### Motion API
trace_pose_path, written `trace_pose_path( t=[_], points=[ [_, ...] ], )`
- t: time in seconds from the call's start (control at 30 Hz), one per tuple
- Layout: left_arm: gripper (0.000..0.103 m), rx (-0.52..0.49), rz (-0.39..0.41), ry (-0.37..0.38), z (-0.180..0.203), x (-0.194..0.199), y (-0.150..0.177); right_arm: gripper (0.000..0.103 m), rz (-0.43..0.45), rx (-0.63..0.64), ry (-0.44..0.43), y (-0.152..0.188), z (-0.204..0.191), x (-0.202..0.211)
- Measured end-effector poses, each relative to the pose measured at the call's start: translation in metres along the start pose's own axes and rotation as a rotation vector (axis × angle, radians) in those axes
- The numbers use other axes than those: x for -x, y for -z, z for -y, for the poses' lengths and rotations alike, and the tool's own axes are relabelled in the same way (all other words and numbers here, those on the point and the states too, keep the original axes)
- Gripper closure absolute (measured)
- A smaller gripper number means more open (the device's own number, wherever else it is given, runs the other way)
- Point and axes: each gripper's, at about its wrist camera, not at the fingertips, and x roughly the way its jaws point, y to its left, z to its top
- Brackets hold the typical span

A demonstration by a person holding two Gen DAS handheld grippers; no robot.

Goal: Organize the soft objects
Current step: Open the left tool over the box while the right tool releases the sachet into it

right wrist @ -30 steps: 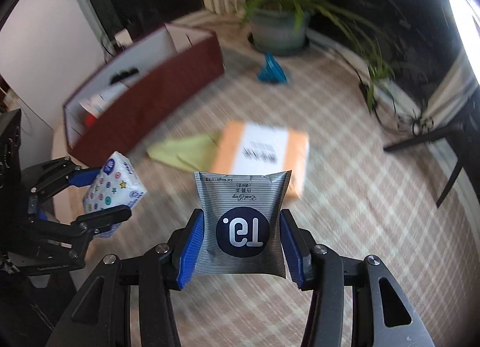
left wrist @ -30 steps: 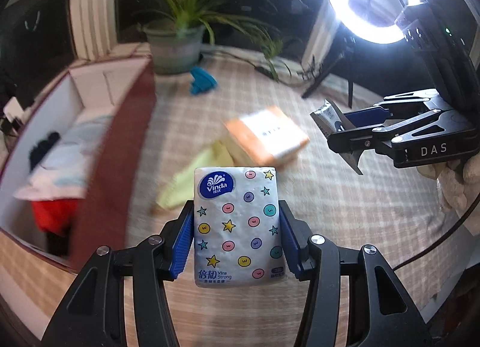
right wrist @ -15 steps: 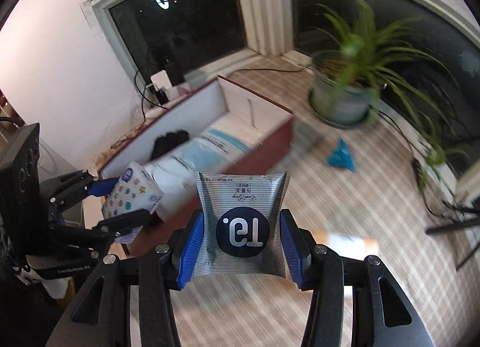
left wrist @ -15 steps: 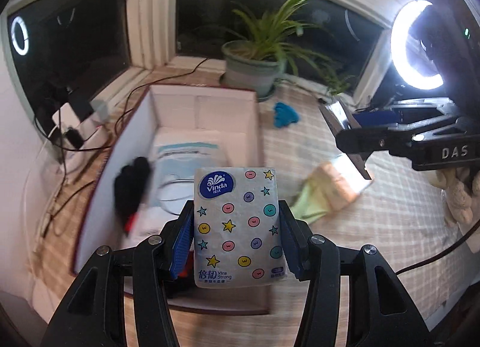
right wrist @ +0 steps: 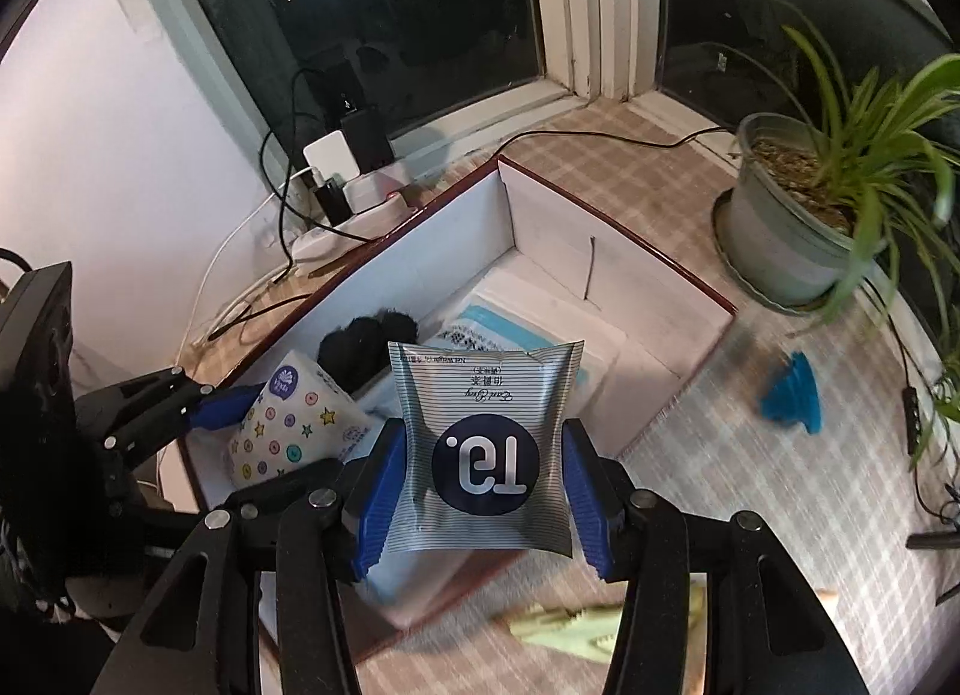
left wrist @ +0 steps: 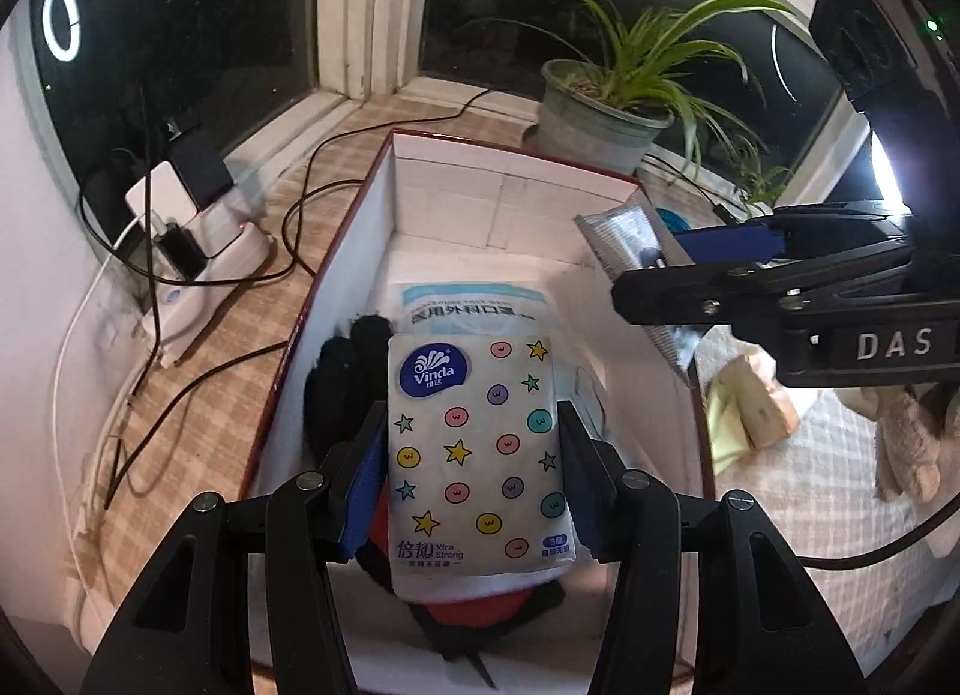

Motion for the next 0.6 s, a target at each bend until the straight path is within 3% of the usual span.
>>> trace_pose_path(
  t=[0.13,0.23,0.6],
  points=[
    [0.048,0.003,-0.008,-0.003,-0.003,-0.008,-0.007,0.047,-0.012,-0.003,-0.002,-0.013,-0.001,-0.018],
    [0.035,0.014,-0.01,-0.011,-0.006,-0.01,-0.01,0.039,-0.023,-0.002,0.002,-0.022,0.001,-0.028],
    [0.035,0.052,0.0,-0.023,-0.009,-0.004,-0.009,0.036,-0.007,-0.09,-0.07,-0.031,0.021,-0.033]
  ],
)
